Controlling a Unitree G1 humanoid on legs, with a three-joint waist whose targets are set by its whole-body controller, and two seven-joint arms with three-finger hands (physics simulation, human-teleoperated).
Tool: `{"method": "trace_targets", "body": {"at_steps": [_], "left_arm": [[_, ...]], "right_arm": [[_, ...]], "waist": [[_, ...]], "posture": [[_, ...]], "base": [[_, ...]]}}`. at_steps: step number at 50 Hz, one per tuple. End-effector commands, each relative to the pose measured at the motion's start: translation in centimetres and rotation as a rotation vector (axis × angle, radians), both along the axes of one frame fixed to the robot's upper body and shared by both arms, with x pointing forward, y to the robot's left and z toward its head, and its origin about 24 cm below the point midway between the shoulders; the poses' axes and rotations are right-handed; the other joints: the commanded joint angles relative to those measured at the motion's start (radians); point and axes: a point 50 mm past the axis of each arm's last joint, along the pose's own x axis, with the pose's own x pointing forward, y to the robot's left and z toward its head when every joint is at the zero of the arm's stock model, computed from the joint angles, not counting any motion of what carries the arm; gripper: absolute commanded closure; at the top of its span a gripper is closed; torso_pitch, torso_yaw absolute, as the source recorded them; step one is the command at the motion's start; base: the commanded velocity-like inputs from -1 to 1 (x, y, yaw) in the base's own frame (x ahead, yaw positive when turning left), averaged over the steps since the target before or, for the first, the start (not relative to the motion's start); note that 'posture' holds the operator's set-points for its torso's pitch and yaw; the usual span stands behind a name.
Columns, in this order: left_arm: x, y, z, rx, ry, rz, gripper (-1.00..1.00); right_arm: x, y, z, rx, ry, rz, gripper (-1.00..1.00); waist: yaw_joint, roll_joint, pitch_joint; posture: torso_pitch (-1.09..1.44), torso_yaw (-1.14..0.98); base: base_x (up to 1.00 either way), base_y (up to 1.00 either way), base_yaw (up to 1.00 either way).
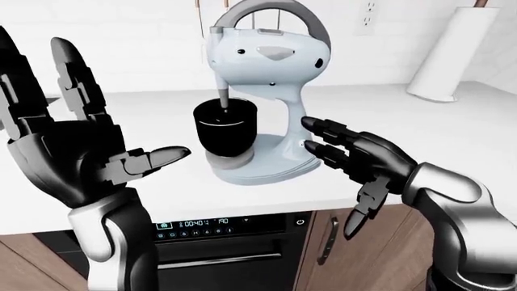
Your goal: Open the stand mixer head.
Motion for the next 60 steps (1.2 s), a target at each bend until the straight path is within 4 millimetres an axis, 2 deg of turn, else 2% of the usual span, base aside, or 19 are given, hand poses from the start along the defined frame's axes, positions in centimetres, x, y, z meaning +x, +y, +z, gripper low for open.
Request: {"method": "trace_targets", "body": {"at_steps": [1,60], "left_arm": [[-0.5,-0.2,0.9,0.015,-0.058,-0.004,-1.00],[-0.3,0.0,1.0,0.015,-0.060,0.003,-1.00]], "right_arm": [[0.0,0.0,1.2,-0.011,-0.074,-0.002,-1.00],[1.3,0.0,0.2,0.000,-0.066,-0.012,-1.00]], "waist": [[0.000,0.000,-0.009],[0.000,0.001,-0.010]], "posture": [[-0.24,0.00],[-0.24,0.00]], "base": [[0.00,0.00,0.00],[0.00,0.00,0.00]]}}
